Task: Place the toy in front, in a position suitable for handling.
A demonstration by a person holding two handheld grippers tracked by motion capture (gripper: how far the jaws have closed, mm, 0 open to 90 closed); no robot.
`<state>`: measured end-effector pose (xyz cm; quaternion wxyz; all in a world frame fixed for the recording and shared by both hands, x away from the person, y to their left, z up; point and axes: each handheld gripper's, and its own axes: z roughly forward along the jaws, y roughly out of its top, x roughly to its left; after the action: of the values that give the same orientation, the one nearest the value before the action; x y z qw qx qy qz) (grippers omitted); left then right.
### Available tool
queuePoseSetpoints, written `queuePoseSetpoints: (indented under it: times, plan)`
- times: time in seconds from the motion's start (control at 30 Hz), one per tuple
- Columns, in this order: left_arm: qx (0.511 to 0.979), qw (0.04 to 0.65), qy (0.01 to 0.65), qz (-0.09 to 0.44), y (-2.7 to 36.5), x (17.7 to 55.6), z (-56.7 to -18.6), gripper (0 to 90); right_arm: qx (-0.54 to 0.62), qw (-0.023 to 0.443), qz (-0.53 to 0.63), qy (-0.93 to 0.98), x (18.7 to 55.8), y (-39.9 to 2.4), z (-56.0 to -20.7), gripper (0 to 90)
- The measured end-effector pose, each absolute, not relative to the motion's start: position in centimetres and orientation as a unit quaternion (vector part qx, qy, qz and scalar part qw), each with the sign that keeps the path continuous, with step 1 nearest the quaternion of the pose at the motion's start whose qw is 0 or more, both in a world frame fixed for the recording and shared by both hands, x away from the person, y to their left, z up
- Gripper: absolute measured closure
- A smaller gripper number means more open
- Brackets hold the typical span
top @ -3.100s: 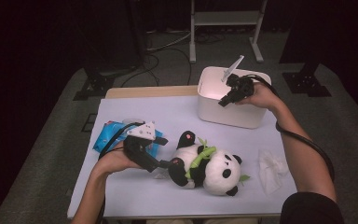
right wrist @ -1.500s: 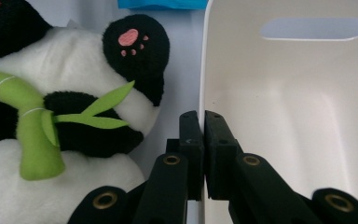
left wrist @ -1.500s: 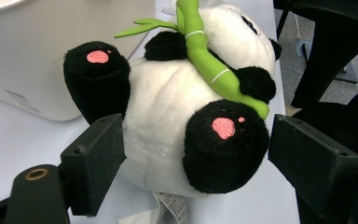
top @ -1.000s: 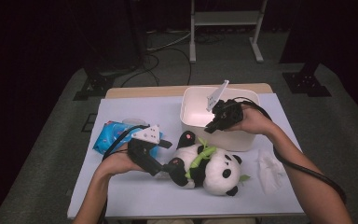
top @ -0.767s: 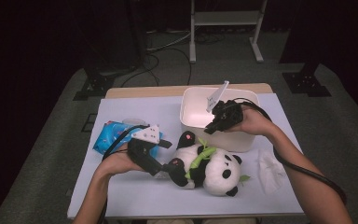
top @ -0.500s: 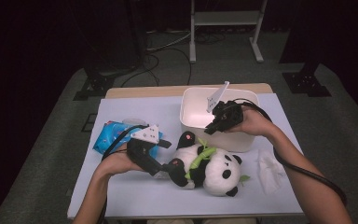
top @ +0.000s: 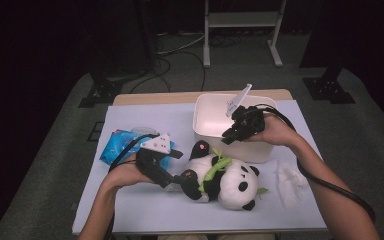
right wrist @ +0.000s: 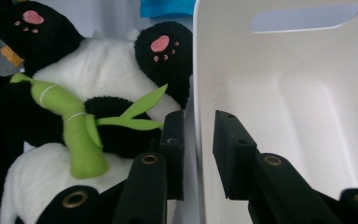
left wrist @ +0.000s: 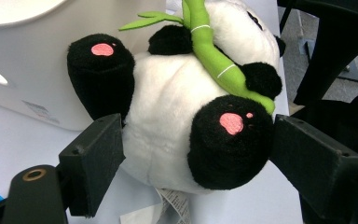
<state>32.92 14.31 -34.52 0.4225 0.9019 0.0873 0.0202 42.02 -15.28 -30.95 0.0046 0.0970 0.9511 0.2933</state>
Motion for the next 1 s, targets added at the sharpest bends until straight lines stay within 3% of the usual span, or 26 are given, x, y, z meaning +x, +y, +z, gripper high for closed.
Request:
queuePoseSetpoints:
  times: [0.5, 0.7, 1.0]
  plan:
    - [0.900, 0.425, 0.093, 0.024, 14.5, 33.1, -34.5, 15.7, 0.115, 0.016, 0.295, 0.949, 41.2, -16.9, -30.1, 69.8]
    - [0.900, 0.425, 0.094, 0.024, 14.5, 33.1, -34.5, 15.7, 0.112, 0.007, 0.281, 0.953, 41.3, -16.8, -31.0, 79.8]
    - [0.900, 0.426, 0.093, 0.022, 14.6, 33.1, -34.5, 15.7, 0.109, 0.010, 0.277, 0.955, 41.5, -16.3, -31.3, 85.1]
